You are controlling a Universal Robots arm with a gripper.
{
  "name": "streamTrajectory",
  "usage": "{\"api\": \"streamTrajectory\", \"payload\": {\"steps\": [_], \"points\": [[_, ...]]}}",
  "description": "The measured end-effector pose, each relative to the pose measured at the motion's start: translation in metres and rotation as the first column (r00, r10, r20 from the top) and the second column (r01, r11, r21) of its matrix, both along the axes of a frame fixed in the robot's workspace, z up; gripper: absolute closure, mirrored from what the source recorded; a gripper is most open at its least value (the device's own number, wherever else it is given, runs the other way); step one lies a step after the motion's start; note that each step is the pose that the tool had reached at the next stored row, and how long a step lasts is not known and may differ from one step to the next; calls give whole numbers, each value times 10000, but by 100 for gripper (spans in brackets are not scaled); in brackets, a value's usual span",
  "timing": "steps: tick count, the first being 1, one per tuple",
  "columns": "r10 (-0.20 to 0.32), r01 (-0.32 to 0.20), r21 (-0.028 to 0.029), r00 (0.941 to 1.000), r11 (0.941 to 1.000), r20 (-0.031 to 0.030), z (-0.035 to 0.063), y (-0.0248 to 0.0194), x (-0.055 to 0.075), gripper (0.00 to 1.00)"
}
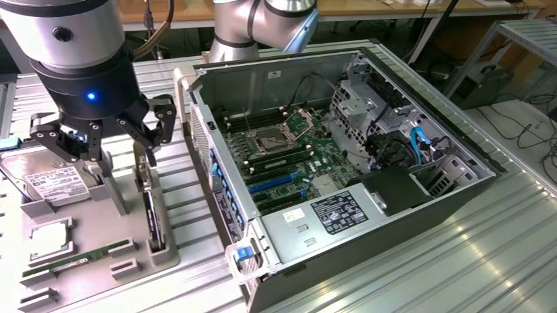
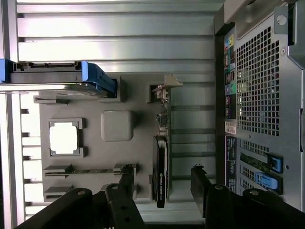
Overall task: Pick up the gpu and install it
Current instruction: 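Pick up the gpu and move the gpu toward the slot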
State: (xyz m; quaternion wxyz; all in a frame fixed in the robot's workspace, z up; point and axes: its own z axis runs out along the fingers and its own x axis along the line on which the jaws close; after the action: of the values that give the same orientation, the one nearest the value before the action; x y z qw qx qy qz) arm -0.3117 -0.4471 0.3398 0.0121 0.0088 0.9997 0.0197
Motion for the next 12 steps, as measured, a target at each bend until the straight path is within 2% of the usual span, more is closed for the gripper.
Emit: {"api": "streamTrajectory", "payload": {"steps": [12], "points": [[0, 0, 0, 10000, 10000, 0, -41, -48, 5, 40]]}}
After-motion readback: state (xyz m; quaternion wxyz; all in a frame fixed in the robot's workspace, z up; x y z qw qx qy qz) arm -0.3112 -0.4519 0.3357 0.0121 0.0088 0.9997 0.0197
